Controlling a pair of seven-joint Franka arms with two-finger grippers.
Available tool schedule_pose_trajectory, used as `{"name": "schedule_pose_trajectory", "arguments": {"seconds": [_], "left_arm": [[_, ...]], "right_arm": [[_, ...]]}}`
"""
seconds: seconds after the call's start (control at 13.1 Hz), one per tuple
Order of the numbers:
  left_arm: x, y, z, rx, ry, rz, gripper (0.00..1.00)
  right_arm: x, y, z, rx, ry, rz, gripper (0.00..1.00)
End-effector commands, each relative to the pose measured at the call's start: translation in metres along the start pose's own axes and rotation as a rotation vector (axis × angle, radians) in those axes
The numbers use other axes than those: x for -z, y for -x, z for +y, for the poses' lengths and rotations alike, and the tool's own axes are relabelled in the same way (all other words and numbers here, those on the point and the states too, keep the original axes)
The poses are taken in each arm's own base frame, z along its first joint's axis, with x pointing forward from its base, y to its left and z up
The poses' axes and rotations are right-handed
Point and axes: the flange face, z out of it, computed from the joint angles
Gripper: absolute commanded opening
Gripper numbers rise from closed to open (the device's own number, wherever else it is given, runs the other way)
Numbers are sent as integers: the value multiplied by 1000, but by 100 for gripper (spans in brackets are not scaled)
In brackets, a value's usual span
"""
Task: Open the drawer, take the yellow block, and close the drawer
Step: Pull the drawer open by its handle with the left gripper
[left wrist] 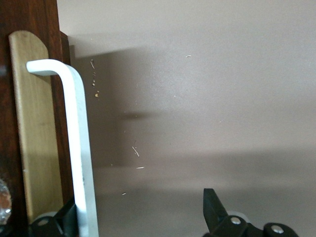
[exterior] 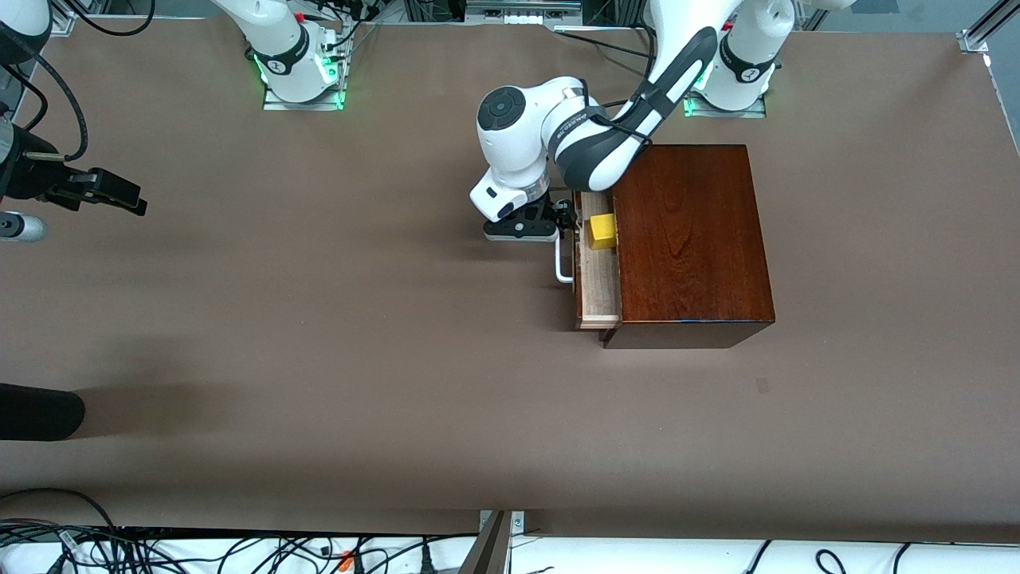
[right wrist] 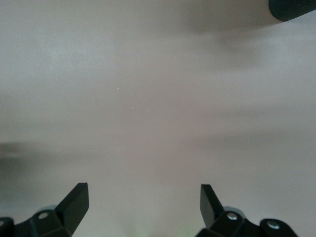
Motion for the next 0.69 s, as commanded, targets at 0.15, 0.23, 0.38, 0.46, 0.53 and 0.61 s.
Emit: {"name": "schedule_pose_trajectory", "arguments": {"seconds": [0.15,0.23,0.38,0.46,0.53,0.61], "left_arm": [[3,6,46,-20,131,25,100],[3,6,46,-18,131,25,100],[3,5,46,-18,129,24,100],[4,5,45,-19,127,24,100],[5,5,43,-19,117,24,100],[8,5,42,-21,110,25,100]], "right_arm": [[0,1,-7,4,-6,-3,100],[0,1,-9,7,-6,-3,100],[0,1,-11,10,-6,-3,100],[0,1,-11,10,-6,-3,100],[0,1,-11,10,-6,-5,100],[-3,-1,-11,10,-5,-9,100]]}}
